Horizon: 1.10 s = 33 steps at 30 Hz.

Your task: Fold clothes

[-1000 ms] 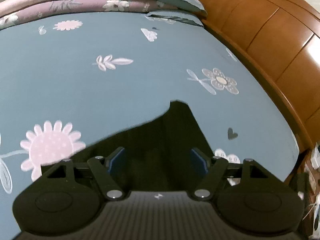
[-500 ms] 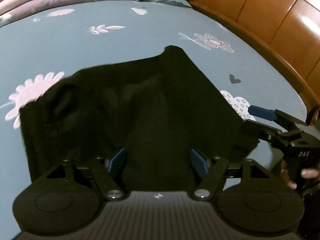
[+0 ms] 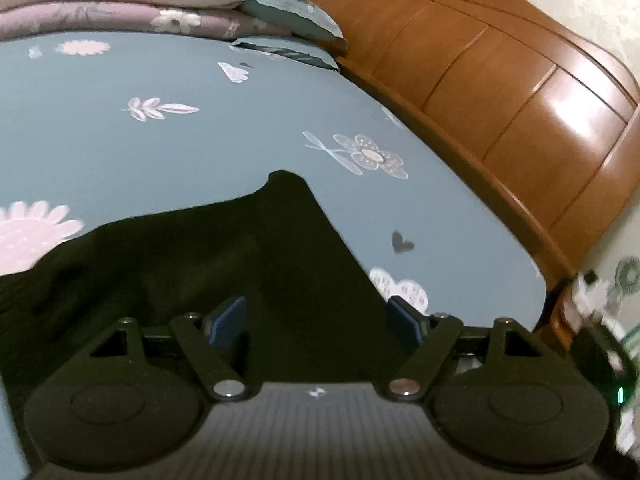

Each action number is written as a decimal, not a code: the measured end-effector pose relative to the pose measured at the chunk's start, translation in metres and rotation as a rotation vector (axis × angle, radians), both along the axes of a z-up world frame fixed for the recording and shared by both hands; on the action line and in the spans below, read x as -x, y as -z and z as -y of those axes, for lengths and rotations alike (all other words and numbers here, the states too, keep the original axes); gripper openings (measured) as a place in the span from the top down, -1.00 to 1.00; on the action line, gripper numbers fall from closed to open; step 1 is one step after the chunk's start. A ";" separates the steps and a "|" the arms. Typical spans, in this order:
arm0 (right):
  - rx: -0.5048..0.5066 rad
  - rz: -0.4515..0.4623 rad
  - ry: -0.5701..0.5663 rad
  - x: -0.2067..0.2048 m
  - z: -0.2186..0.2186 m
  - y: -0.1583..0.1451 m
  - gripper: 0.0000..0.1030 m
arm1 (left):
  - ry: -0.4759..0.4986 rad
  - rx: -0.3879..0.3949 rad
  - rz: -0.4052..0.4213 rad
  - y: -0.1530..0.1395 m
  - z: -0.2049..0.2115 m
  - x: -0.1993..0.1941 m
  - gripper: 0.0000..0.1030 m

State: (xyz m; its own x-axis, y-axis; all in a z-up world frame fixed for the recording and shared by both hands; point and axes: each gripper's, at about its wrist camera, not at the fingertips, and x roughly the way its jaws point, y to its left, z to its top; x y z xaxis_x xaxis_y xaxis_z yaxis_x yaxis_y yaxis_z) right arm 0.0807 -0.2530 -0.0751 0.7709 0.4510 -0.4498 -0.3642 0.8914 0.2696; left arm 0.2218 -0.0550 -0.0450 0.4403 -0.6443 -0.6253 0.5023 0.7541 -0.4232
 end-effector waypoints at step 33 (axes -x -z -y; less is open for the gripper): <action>-0.088 0.072 -0.150 -0.034 -0.052 -0.047 -1.00 | -0.251 0.155 -0.134 -0.006 -0.076 -0.056 -0.59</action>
State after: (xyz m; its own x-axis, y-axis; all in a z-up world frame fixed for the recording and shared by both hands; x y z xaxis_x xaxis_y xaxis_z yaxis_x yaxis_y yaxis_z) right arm 0.1146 -0.2014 -0.0280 0.7209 0.5987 -0.3492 -0.5126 0.7996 0.3127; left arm 0.2779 0.0209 -0.0392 0.5178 -0.6184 -0.5912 0.2410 0.7685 -0.5927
